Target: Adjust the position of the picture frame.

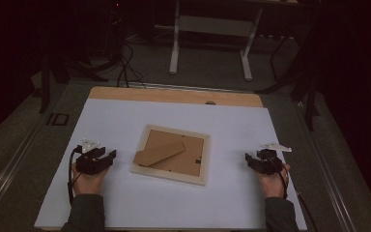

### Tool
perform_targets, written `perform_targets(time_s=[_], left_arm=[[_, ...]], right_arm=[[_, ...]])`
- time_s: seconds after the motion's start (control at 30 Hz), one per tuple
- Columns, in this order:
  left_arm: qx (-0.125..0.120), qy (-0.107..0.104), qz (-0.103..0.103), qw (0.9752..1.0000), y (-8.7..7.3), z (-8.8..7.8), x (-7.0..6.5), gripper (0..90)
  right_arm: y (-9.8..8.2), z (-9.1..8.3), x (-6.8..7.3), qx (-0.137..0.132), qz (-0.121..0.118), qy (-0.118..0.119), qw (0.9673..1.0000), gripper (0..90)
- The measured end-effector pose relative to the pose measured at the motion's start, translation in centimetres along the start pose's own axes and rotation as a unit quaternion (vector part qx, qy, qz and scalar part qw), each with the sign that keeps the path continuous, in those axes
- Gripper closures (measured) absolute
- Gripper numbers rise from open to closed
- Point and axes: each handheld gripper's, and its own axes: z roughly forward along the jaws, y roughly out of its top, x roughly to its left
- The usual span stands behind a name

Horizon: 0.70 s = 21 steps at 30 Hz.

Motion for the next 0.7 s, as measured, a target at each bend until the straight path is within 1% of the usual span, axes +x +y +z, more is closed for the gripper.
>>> perform_targets(time_s=[0.03,0.1,0.13,0.17,0.23,0.3,0.33,0.37,0.4,0.47,0.53,0.6,0.67,0.7], left_arm=[[-0.005,-0.003,0.006,1.0,0.1,-0.2,-0.1,56.0],[-0.005,-0.009,0.02,0.9997,0.2,-0.5,-0.3,56.0],[-0.005,-0.009,0.02,0.9997,0.2,-0.5,-0.3,56.0],[-0.009,-0.017,0.023,0.9996,0.3,-0.6,-0.5,56.0],[-0.008,-0.033,0.027,0.9991,0.4,-0.7,-0.7,57.2],[-0.008,-0.033,0.027,0.9991,0.4,-0.7,-0.7,57.2],[-0.011,-0.066,0.017,0.9976,0.6,-0.9,-0.7,57.3],[-0.015,-0.085,0.012,0.9962,0.8,-1.1,-0.6,57.7],[-0.015,-0.085,0.012,0.9962,0.8,-1.1,-0.6,58.4],[-0.016,-0.1,0.015,0.9947,0.8,-1.2,-0.6,59.9],[-0.01,-0.103,0.018,0.9944,0.8,-1.2,-0.8,60.0],[-0.008,-0.117,0.017,0.9929,0.9,-1.2,-1.0,60.1],[-0.009,-0.121,0.019,0.9924,0.9,-1.2,-1.2,61.6],[-0.007,-0.12,0.026,0.9924,0.9,-1.2,-1.4,62.3]], right_arm=[[0.0,0.0,0.1,-0.001,-0.003,0.003,1.0,47.8],[0.0,0.0,0.3,-0.002,-0.008,0.007,0.9999,48.4],[0.0,0.0,0.3,-0.002,-0.008,0.007,0.9999,48.4],[0.0,-0.1,0.4,-0.004,-0.012,0.011,0.9999,48.4],[0.0,-0.2,0.7,-0.007,-0.018,0.017,0.9997,48.5],[0.0,-0.3,0.8,-0.009,-0.02,0.018,0.9996,48.5],[0.1,-0.3,0.9,-0.011,-0.024,0.02,0.9995,48.1],[0.1,-0.3,0.9,-0.01,-0.025,0.023,0.9994,48.1],[0.1,-0.3,1.0,-0.009,-0.026,0.027,0.9993,48.2],[0.1,-0.2,1.1,-0.009,-0.027,0.031,0.9991,48.3],[0.2,-0.2,1.3,-0.01,-0.029,0.036,0.9989,48.3],[0.2,-0.3,1.6,-0.011,-0.034,0.04,0.9985,48.4],[0.3,-0.3,2.0,-0.012,-0.041,0.044,0.9981,48.7],[0.3,-0.3,2.2,-0.012,-0.044,0.046,0.9979,48.7]])
